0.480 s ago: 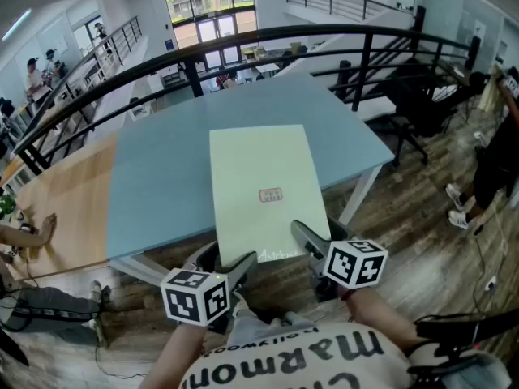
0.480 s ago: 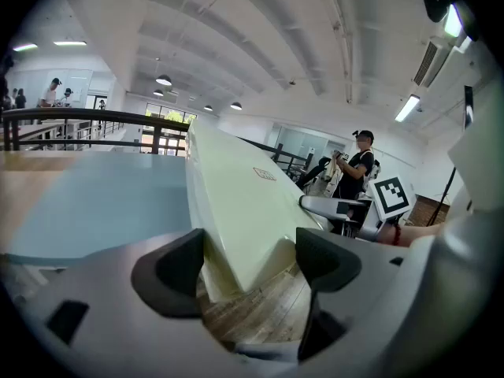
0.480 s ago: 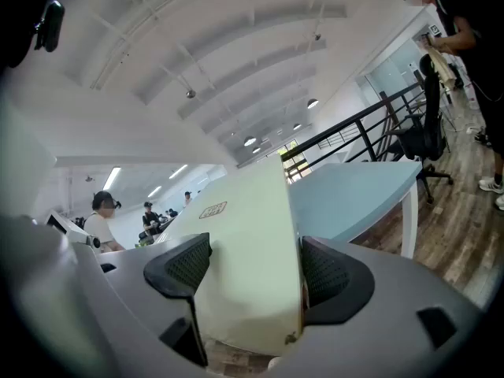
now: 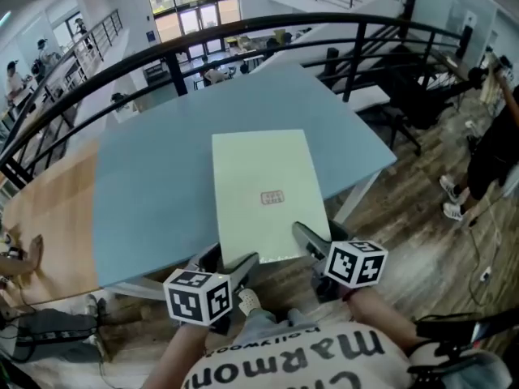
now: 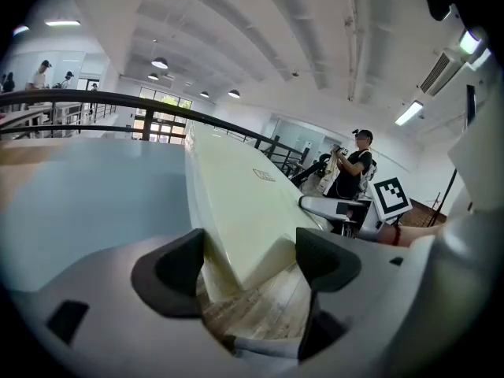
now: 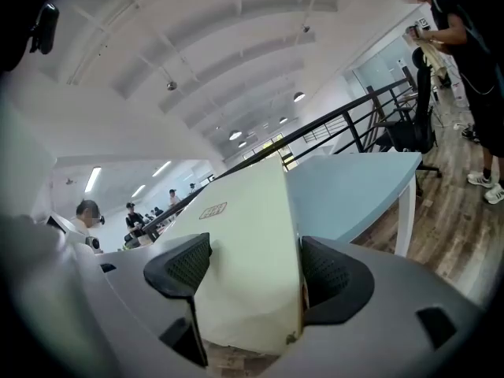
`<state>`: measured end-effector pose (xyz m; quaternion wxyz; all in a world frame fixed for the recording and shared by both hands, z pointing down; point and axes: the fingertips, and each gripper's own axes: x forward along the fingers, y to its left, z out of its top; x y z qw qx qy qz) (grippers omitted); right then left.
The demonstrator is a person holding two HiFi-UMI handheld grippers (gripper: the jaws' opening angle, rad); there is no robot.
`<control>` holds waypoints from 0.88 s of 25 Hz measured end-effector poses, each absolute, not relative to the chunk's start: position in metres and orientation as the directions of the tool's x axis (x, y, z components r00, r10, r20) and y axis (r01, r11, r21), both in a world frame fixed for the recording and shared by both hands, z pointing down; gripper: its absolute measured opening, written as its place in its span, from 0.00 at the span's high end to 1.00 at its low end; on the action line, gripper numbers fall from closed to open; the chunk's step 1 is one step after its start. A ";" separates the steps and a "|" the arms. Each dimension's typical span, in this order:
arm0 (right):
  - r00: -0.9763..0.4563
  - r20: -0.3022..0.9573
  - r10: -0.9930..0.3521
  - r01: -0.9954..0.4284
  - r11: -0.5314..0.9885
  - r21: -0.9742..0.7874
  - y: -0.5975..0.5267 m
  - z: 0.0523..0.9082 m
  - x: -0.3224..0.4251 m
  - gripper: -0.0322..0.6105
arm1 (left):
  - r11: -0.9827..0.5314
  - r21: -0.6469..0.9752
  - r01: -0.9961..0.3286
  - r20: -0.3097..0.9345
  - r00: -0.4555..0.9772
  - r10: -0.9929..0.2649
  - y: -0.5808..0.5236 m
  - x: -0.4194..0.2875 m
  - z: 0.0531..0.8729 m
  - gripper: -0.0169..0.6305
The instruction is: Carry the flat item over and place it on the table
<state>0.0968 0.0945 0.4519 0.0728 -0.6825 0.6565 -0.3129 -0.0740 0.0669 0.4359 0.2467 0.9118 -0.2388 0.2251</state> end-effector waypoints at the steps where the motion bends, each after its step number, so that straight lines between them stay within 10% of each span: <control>1: -0.048 0.338 -0.940 -0.849 -0.140 -0.509 0.085 0.451 0.099 0.39 | -0.768 0.346 -0.539 0.527 0.789 -0.317 0.055 -0.072 0.435 0.42; 22: -0.013 0.330 -0.944 -0.787 -0.194 -0.585 -0.115 0.425 0.038 0.39 | -0.802 0.302 -0.515 0.517 0.796 -0.316 -0.155 -0.131 0.393 0.42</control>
